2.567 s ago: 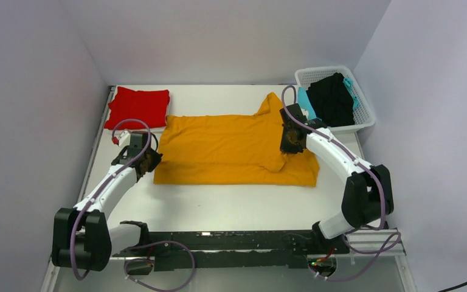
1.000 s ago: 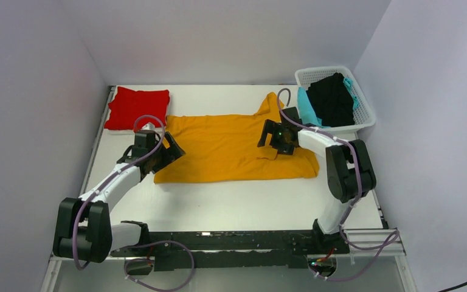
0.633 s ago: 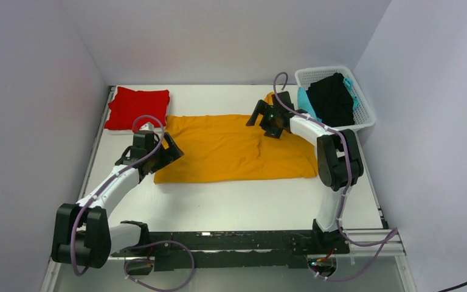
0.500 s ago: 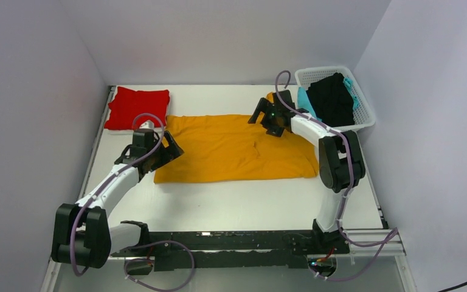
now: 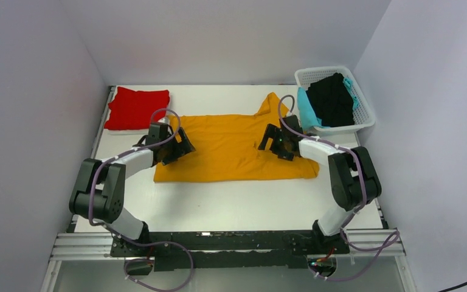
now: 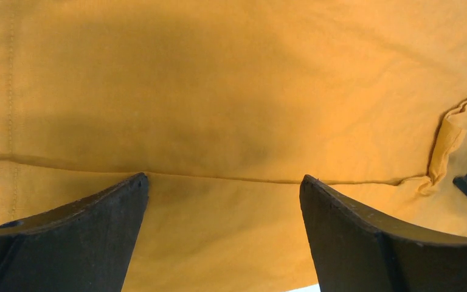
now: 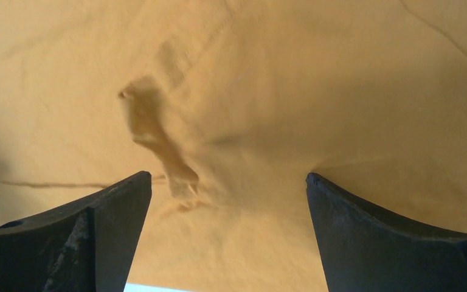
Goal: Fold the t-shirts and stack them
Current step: Fold the flattened tshirt in 1/3 of the way, then grab the side of the flattened tshirt furthest away from the robot with both arms
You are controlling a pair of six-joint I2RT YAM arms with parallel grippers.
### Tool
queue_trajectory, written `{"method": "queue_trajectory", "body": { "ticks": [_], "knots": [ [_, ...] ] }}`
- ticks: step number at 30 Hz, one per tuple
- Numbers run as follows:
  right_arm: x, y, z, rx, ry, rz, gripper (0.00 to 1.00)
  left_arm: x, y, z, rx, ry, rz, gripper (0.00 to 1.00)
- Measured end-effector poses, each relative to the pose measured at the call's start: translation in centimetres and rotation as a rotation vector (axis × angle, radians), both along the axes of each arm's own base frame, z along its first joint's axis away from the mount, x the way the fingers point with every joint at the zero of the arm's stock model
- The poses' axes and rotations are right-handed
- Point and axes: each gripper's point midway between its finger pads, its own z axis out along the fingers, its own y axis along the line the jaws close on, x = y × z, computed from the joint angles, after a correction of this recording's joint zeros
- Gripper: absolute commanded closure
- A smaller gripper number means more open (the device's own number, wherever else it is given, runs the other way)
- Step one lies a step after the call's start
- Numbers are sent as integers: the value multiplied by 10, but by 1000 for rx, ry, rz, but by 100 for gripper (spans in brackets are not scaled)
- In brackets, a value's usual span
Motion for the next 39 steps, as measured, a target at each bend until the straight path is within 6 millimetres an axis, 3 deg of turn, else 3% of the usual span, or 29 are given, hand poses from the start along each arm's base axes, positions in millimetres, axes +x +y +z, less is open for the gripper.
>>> {"method": "queue_trajectory", "body": {
  "ticks": [6, 13, 19, 21, 24, 26, 28, 31, 34, 36, 39],
  "knots": [
    [-36, -7, 0, 26, -36, 17, 0, -15, 0, -3, -10, -46, 2, 1],
    [-113, -19, 0, 72, -7, 34, 0, -88, -12, -4, -21, -27, -22, 1],
    [-155, -23, 5, 102, 40, 42, 0, -148, -3, -1, -26, 42, 5, 1],
    [-160, -25, 10, 100, 36, 45, 0, -155, 4, 3, -17, 39, 29, 1],
    [-150, -26, 26, 89, -9, 39, 0, -149, 15, 15, 19, 3, 76, 1],
    [-132, -25, 46, 84, -75, 26, 0, -136, 22, 31, 52, -26, 116, 1],
    [-107, -23, 70, 81, -152, 5, 0, -108, 32, 57, 86, -72, 172, 1],
    [-69, -20, 94, 59, -211, -29, 0, -73, 51, 75, 130, -85, 252, 1],
    [-33, -18, 102, 22, -221, -52, 0, -35, 72, 73, 195, -31, 308, 1],
    [-10, -16, 102, -9, -222, -63, 0, -10, 83, 62, 253, 21, 322, 6],
    [9, -19, 94, -62, -215, -74, 0, 16, 90, 42, 320, 90, 306, 10]
  ]
}}
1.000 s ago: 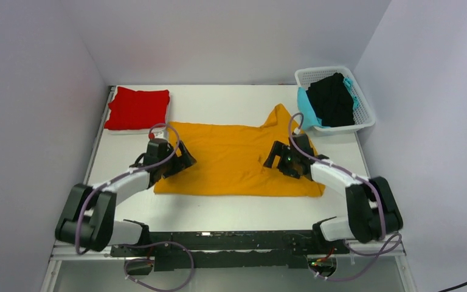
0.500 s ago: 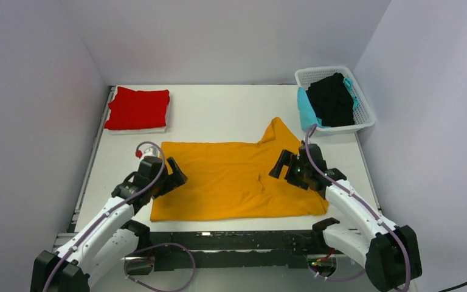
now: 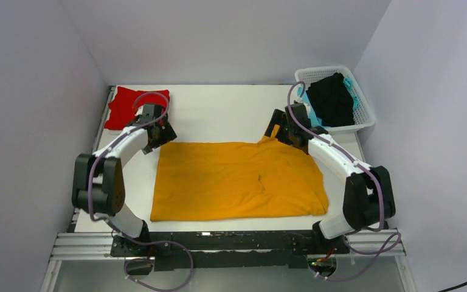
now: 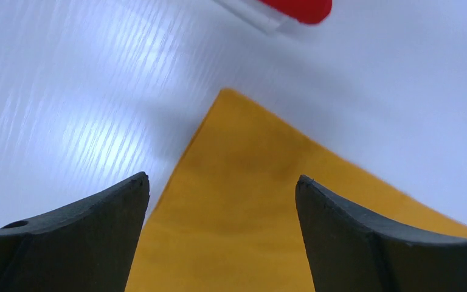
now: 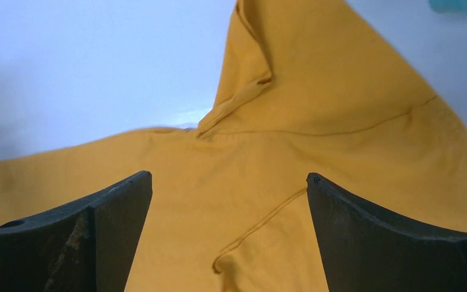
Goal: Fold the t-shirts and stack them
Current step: Grab the side of the flattened tshirt furthest away from the robot with both arms
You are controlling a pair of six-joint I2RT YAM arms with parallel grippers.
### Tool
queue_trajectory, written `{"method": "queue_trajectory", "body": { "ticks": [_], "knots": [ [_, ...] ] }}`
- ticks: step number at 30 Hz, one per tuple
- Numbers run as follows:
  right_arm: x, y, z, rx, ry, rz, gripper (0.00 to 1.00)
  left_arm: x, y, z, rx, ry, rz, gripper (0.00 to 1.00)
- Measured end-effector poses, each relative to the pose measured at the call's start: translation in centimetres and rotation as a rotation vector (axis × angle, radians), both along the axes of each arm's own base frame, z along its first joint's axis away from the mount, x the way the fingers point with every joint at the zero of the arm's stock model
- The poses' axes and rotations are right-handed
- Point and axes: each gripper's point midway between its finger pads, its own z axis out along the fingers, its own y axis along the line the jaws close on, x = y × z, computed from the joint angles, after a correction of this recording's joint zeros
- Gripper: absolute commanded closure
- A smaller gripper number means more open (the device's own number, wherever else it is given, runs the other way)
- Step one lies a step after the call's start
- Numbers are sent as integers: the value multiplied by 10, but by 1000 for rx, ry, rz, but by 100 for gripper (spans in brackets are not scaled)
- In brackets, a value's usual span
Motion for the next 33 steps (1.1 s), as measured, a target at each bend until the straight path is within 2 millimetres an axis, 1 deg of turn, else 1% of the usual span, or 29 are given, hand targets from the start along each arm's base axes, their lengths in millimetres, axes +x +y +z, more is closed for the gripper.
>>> {"method": "queue_trajectory", "body": {
  "ticks": [2, 4, 7, 10, 13, 15, 17, 19, 20, 24, 26, 30, 31, 33],
  "knots": [
    [7, -3, -6, -35, 8, -6, 0, 14, 2, -13, 22, 36, -10, 15],
    [13, -6, -10, -63, 12, -7, 0, 25, 3, -25, 35, 64, -22, 19],
    [19, -9, -16, -96, 16, -9, 0, 34, 4, -39, 47, 95, -33, 27],
    [21, -12, -24, -124, 30, -9, 0, 33, 4, -50, 49, 124, -37, 31],
    [26, -16, -31, -152, 39, -15, 0, 30, 5, -55, 53, 141, -33, 43],
    [34, -19, -36, -176, 44, -30, 1, 26, 6, -59, 55, 163, -27, 52],
    [46, -19, -40, -194, 48, -44, 2, 23, 7, -64, 58, 178, -23, 52],
    [58, -18, -45, -204, 53, -52, 3, 22, 6, -64, 54, 179, -19, 53],
    [63, -17, -48, -208, 57, -55, 3, 22, 6, -64, 52, 177, -18, 60],
    [75, -13, -59, -210, 67, -55, 5, 21, 7, -64, 53, 181, -9, 72],
    [80, -11, -62, -209, 62, -56, 5, 21, 7, -65, 53, 187, -8, 70],
    [94, -9, -67, -213, 43, -62, 7, 24, 5, -64, 50, 199, -14, 77],
    [99, -8, -68, -220, 40, -64, 7, 25, 4, -64, 46, 199, -20, 83],
    [110, -6, -72, -227, 35, -63, 8, 28, 2, -64, 39, 198, -32, 98]
  ]
}}
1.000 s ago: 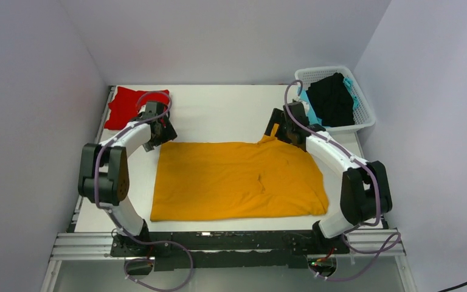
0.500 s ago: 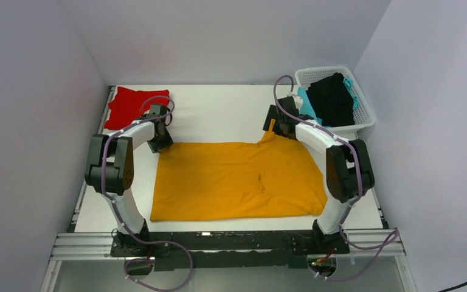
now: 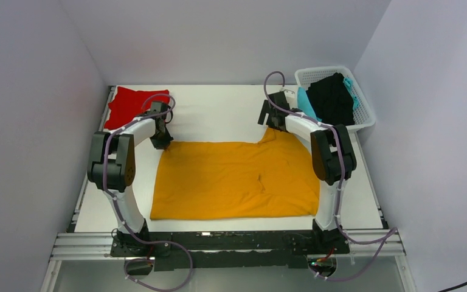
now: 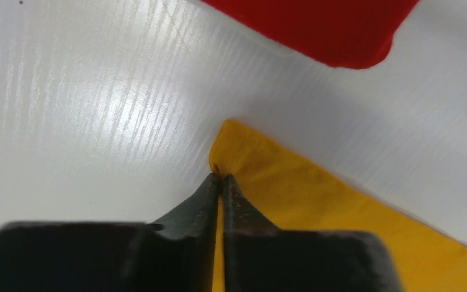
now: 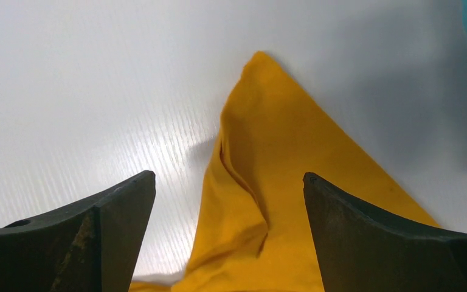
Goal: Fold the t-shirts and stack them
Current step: Grab the side of the flattened tshirt furthest away from the robot with both arms
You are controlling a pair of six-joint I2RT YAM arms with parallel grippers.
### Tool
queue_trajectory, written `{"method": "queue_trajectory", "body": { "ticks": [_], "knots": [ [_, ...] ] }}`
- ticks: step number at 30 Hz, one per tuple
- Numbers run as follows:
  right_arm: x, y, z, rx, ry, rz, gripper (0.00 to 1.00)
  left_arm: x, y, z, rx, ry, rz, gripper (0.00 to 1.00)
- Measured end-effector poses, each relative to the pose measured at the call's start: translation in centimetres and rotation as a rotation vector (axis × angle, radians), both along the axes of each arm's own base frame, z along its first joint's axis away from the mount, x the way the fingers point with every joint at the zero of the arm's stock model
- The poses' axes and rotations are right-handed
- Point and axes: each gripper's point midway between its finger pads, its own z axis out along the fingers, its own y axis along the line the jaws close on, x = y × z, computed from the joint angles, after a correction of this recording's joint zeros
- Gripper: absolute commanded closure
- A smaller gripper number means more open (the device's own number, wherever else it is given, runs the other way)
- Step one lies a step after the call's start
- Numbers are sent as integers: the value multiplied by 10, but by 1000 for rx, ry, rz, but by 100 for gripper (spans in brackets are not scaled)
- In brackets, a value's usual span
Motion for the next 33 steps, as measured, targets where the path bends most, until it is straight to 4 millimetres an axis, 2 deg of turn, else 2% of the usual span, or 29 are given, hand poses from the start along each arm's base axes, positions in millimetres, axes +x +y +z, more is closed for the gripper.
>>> {"method": "queue_trajectory", "body": {
  "ticks": [6, 11, 14, 18, 21, 24, 26, 29, 33],
  "knots": [
    [15, 6, -18, -34, 8, 33, 18, 5, -6, 0, -24, 1, -30, 100],
    [36, 11, -26, -70, 1, 46, 40, 6, -7, 1, -25, -15, -56, 100],
    [43, 12, -30, -95, 0, 46, 45, 3, -6, 2, -20, -29, -71, 100],
    [38, 6, -33, -136, 16, 24, 53, -6, -6, 4, -25, -57, -86, 100],
    [36, 4, -34, -147, 21, 6, 71, -9, -8, 8, -35, -83, -103, 100],
    [35, 3, -35, -149, 16, -10, 91, -2, -11, 13, -46, -121, -113, 100],
    [34, 1, -34, -154, 16, -15, 100, 0, -13, 16, -57, -148, -120, 100],
    [30, -1, -32, -160, 17, -24, 100, -2, -15, 20, -67, -176, -126, 100],
    [6, -8, -18, -185, 26, -27, 100, -9, -17, 30, -82, -227, -134, 100]
  ]
}}
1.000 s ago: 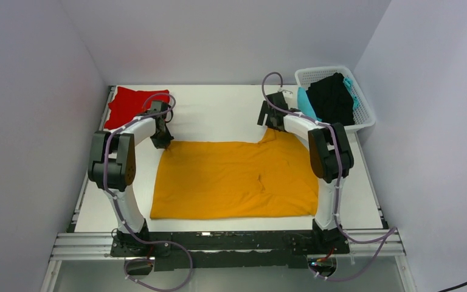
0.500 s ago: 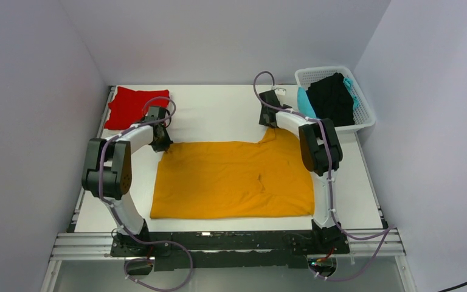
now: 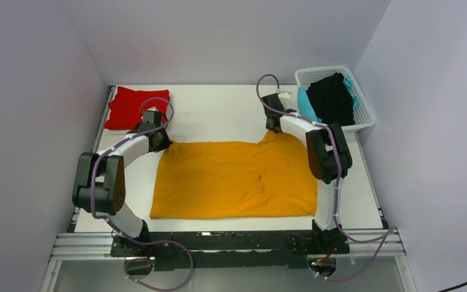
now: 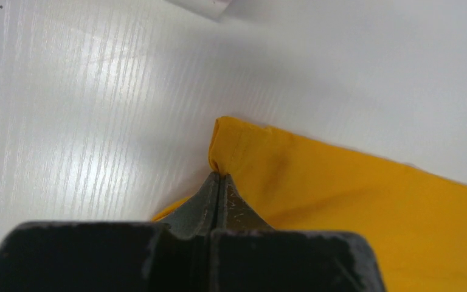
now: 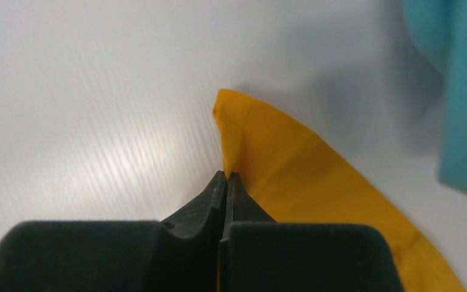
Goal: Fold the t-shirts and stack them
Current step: Grab the side of the flattened tshirt furthest away from the robot with both arms, then fold the other side of the tshirt into a rectangle
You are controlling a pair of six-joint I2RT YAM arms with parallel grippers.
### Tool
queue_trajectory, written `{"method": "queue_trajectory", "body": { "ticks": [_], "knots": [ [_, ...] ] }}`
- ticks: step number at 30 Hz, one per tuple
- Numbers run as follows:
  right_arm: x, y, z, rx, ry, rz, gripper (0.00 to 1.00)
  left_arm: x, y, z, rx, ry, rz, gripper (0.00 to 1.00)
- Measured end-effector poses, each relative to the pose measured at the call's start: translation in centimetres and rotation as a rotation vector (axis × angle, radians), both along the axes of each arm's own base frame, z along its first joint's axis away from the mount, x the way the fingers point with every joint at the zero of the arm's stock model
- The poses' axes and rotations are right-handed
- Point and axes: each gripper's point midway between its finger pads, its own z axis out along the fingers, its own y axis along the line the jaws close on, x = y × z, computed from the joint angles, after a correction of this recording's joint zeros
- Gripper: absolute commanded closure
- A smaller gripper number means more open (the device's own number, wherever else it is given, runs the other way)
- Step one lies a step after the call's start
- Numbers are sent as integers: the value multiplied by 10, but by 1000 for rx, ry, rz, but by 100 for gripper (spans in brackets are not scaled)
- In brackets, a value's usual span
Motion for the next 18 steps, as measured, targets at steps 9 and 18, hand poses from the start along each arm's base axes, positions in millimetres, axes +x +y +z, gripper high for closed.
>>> {"method": "queue_trajectory", "body": {
  "ticks": [9, 18],
  "knots": [
    [-71, 8, 80, 24, -101, 35, 100, -30, -7, 22, -8, -106, -15, 100],
    [-150, -3, 86, 29, -42, 25, 100, -81, -12, 37, -44, -216, 24, 100]
  ]
}}
